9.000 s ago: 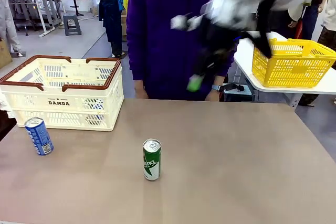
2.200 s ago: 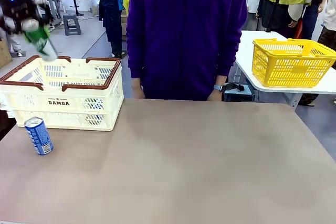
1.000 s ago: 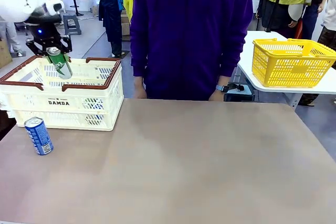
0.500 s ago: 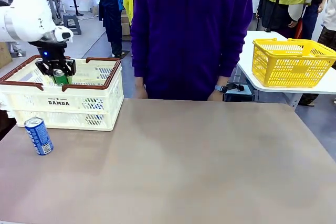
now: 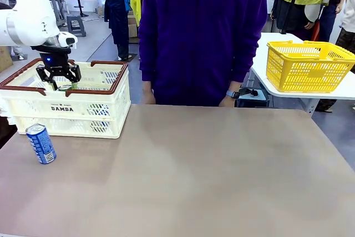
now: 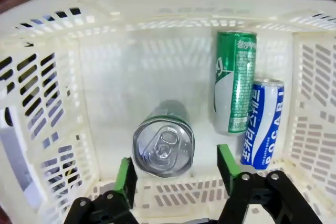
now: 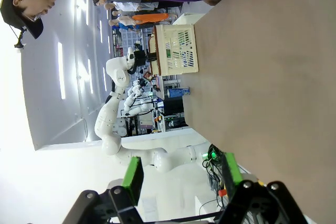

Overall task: Place the drinks into the Shopping basket.
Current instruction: Pick up one drink and place it into the Shopping basket.

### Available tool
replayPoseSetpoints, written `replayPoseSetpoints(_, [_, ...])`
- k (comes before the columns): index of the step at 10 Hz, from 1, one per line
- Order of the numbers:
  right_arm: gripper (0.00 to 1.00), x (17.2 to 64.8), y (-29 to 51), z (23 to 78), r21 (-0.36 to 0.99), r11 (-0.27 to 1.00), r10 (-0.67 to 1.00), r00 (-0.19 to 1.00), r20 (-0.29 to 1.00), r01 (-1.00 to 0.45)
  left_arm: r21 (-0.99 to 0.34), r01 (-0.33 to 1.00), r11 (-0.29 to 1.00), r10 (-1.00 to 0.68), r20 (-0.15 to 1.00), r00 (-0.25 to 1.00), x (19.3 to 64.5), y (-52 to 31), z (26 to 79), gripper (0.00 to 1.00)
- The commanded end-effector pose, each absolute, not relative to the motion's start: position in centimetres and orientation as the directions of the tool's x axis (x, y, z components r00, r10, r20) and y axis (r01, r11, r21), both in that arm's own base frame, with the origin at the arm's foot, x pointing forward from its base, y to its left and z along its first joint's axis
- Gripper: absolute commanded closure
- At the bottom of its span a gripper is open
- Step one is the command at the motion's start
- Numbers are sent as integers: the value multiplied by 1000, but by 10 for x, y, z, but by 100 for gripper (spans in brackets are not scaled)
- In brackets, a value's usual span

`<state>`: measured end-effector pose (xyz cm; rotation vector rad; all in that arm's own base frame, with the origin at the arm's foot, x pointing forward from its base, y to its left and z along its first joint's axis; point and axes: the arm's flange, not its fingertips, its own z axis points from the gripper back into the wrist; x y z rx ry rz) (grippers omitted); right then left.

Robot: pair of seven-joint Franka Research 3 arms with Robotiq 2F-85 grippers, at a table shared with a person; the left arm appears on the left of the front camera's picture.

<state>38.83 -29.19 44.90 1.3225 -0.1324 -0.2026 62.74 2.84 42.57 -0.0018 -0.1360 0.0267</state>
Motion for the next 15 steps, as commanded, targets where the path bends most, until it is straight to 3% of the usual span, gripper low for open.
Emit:
replayPoseSetpoints(1, [20, 387, -291, 450, 967, 248, -217, 976, 3, 52, 6, -36, 999, 34, 134, 990, 630, 25, 431, 0])
replayPoseSetpoints(5, [20, 387, -291, 450, 967, 248, -217, 976, 3, 52, -96, -72, 993, 89, 192, 977, 609, 34, 473, 0])
replayPoseSetpoints(6, [20, 387, -291, 450, 967, 248, -217, 976, 3, 52, -245, -60, 968, 99, 152, 983, 587, 38, 502, 0])
replayPoseSetpoints(8, [20, 387, -291, 450, 967, 248, -217, 976, 3, 52, -390, 29, 920, 14, 106, 994, 525, 75, 554, 0])
replayPoseSetpoints(9, [20, 387, -291, 450, 967, 248, -217, 976, 3, 52, -545, -3, 838, 10, 10, 1000, 491, 102, 571, 0])
replayPoseSetpoints(10, [20, 387, -291, 450, 967, 248, -217, 976, 3, 52, -614, 10, 789, -41, -36, 999, 452, 138, 576, 0])
replayPoseSetpoints(12, [20, 387, -291, 450, 967, 248, -217, 976, 3, 52, -772, 33, 635, -74, -18, 997, 398, 218, 553, 0])
replayPoseSetpoints(13, [20, 387, -291, 450, 967, 248, -217, 976, 3, 52, -882, 67, 467, -108, 18, 994, 385, 263, 526, 0])
replayPoseSetpoints(14, [20, 387, -291, 450, 967, 248, -217, 976, 3, 52, -960, 90, 266, -24, 86, 996, 378, 300, 483, 0])
replayPoseSetpoints(15, [20, 387, -291, 450, 967, 248, -217, 976, 3, 52, -984, 71, 165, 100, 88, 991, 381, 305, 453, 0])
